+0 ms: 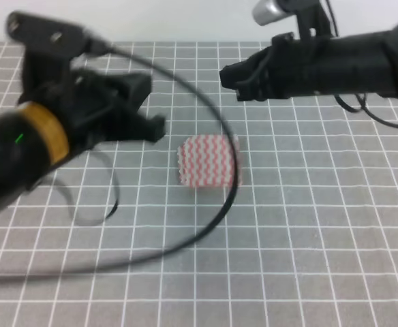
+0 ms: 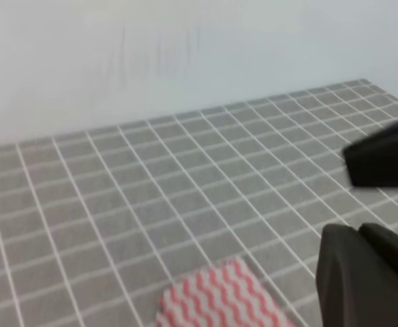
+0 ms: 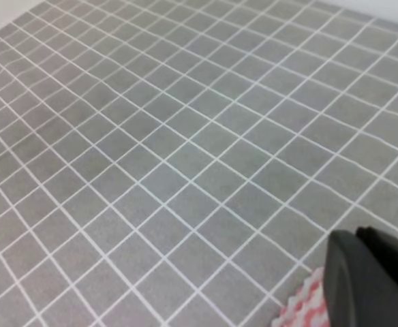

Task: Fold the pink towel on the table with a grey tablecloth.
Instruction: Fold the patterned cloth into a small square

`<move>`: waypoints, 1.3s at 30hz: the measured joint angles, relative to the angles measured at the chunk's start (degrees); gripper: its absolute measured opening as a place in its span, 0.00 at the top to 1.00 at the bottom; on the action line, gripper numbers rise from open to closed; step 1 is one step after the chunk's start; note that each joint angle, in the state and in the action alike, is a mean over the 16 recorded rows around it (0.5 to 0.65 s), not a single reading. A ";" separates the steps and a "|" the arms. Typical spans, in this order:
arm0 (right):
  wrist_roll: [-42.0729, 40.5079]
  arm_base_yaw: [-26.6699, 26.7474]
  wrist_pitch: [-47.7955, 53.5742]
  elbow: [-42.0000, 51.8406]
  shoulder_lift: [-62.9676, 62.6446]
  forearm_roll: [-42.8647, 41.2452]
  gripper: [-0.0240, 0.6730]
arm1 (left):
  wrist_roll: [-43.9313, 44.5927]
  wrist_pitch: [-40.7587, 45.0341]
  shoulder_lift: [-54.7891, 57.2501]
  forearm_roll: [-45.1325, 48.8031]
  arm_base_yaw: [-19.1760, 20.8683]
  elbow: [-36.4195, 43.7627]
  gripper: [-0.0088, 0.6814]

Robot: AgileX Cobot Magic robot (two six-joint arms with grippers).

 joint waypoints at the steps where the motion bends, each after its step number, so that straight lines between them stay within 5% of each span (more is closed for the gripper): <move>1: -1.19 0.00 -0.53 1.29 -1.21 1.13 0.99 | -0.57 -0.04 -1.75 -0.02 -0.01 1.70 0.99; 17: -21.26 -0.03 -9.07 22.00 -25.23 23.48 0.99 | -6.26 13.80 -33.82 -0.19 -0.07 22.79 0.99; 39: -22.45 -0.05 -13.13 39.01 -49.70 28.37 0.99 | -6.23 28.15 -61.81 -7.80 -0.10 33.65 0.99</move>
